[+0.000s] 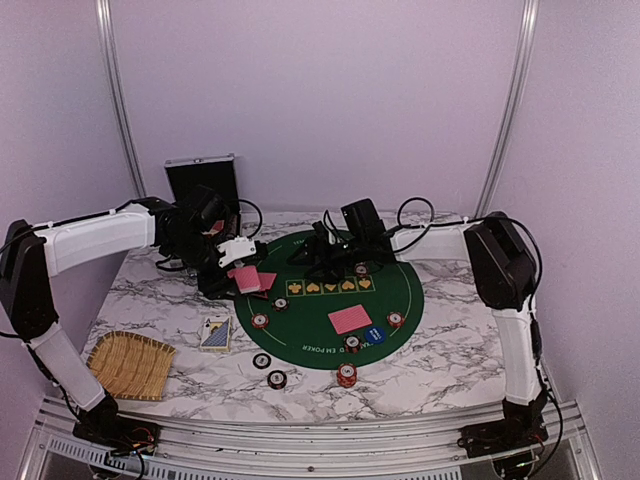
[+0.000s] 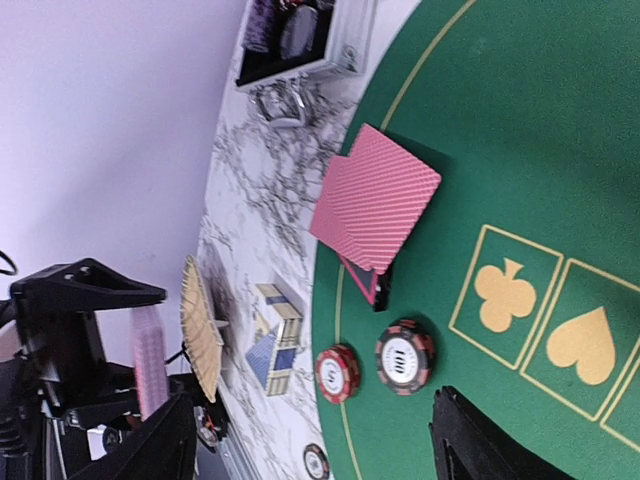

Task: Distribute texas hold em gaming equipment
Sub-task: Pick up the poker card from the face-down deck piles.

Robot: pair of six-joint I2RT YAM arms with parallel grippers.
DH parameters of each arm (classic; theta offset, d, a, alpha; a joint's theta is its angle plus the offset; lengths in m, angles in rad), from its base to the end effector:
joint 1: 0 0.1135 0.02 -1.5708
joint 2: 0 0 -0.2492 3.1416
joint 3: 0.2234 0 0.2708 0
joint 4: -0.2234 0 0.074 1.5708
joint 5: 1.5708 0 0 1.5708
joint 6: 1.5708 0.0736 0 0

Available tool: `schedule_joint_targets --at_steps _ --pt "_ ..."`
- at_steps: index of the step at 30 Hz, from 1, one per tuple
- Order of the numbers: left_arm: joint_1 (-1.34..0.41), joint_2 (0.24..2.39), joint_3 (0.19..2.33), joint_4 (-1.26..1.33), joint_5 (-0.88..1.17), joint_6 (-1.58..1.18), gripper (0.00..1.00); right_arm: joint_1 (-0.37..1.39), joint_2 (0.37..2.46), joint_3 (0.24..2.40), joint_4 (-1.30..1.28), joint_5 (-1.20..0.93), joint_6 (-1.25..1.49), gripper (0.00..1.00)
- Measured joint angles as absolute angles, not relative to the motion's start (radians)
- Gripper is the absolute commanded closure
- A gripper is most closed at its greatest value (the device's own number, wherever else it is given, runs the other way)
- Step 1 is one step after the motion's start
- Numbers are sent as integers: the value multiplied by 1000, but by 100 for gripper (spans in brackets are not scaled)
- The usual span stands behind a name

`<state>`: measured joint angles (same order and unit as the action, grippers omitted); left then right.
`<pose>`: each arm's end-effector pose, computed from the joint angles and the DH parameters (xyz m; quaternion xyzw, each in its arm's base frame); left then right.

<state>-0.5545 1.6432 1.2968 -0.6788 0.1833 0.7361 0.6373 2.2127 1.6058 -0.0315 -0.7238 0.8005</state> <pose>0.3183 -0.2129 0.2037 0.5965 0.7513 -0.0635 0.2752 0.3922 0.3510 0.1348 -0.0905 0.8456 0.5148 0.1081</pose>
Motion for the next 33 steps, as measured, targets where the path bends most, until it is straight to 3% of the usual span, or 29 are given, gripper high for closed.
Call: schedule_joint_targets --at_steps 7,33 --pt "-558 1660 1328 -682 184 732 100 667 2125 1519 101 -775 854 20" --pt "-606 1705 1420 -683 183 722 100 745 2182 1557 210 -877 937 22"
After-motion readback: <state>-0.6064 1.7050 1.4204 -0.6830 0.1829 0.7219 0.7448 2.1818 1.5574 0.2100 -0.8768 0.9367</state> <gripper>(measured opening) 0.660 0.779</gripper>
